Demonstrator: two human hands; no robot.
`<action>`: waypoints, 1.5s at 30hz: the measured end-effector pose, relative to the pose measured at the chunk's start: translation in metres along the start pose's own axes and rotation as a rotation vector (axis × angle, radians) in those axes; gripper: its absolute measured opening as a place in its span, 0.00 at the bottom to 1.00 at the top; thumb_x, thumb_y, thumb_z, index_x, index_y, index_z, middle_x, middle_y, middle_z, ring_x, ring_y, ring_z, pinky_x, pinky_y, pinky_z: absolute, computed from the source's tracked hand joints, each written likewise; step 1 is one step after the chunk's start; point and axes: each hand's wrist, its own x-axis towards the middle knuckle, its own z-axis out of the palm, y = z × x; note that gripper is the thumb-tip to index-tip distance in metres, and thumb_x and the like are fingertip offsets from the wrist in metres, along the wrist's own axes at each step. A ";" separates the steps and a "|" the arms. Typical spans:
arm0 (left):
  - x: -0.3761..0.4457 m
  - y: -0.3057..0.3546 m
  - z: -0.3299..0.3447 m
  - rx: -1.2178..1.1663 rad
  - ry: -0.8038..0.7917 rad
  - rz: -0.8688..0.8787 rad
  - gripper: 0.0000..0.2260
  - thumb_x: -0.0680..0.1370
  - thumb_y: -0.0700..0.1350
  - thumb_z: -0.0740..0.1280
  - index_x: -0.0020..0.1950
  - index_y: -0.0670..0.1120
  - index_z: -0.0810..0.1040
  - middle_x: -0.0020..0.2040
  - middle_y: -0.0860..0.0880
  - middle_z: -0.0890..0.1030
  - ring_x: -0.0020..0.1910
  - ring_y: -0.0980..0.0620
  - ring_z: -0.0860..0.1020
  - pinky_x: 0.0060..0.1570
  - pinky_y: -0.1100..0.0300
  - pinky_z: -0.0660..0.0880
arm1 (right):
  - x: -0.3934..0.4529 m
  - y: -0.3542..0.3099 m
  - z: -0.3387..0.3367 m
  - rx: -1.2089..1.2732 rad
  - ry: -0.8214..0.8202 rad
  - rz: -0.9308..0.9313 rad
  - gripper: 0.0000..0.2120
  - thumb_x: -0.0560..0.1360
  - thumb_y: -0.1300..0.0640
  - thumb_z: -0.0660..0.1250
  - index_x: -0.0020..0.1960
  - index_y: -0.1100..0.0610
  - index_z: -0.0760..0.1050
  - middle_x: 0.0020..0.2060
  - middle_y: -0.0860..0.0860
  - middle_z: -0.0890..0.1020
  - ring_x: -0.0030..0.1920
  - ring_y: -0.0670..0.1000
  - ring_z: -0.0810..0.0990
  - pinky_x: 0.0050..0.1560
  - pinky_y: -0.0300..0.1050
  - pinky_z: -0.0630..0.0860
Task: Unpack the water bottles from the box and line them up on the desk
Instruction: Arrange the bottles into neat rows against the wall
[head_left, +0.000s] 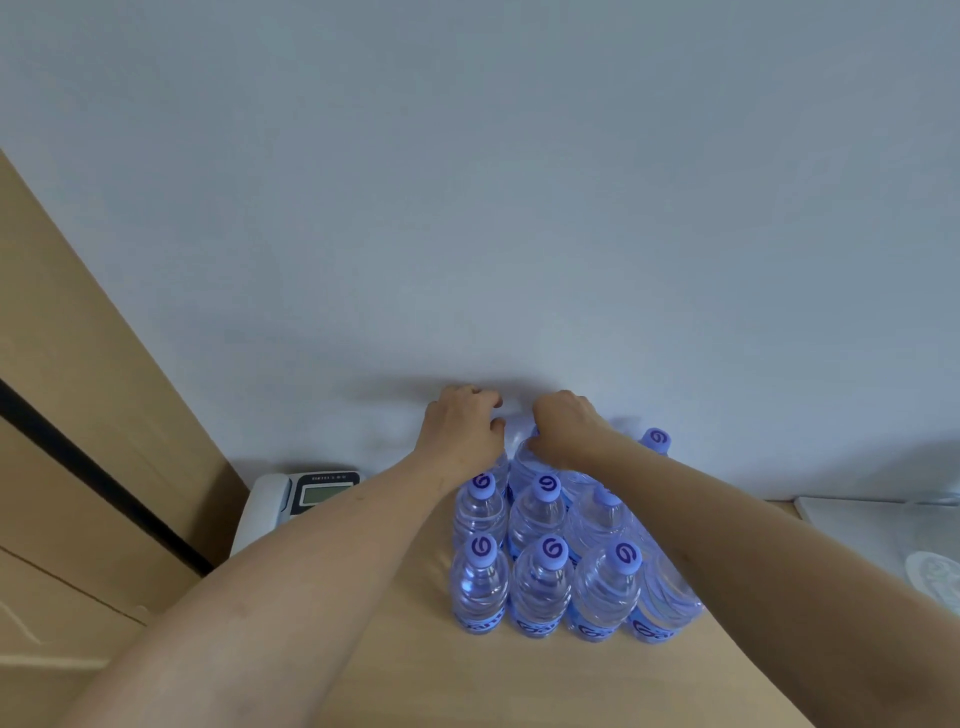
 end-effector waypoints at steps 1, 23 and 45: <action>0.000 -0.002 0.000 -0.003 -0.002 -0.002 0.14 0.79 0.47 0.64 0.63 0.46 0.78 0.57 0.45 0.79 0.58 0.43 0.74 0.54 0.50 0.74 | 0.000 -0.001 -0.001 -0.001 -0.011 0.000 0.17 0.68 0.58 0.69 0.29 0.57 0.61 0.27 0.51 0.65 0.27 0.50 0.62 0.24 0.41 0.58; -0.003 -0.019 -0.007 -0.016 0.000 0.034 0.14 0.79 0.47 0.63 0.62 0.46 0.78 0.58 0.46 0.79 0.58 0.44 0.74 0.55 0.50 0.74 | -0.001 -0.011 -0.001 -0.098 -0.032 0.016 0.16 0.71 0.62 0.67 0.30 0.58 0.62 0.28 0.52 0.66 0.30 0.53 0.66 0.25 0.41 0.59; -0.005 -0.020 -0.012 0.001 -0.004 0.025 0.13 0.78 0.46 0.63 0.61 0.47 0.79 0.55 0.46 0.80 0.55 0.44 0.76 0.53 0.49 0.76 | -0.001 -0.015 0.004 -0.079 -0.016 0.043 0.18 0.74 0.61 0.67 0.30 0.58 0.62 0.29 0.52 0.67 0.29 0.50 0.66 0.25 0.40 0.59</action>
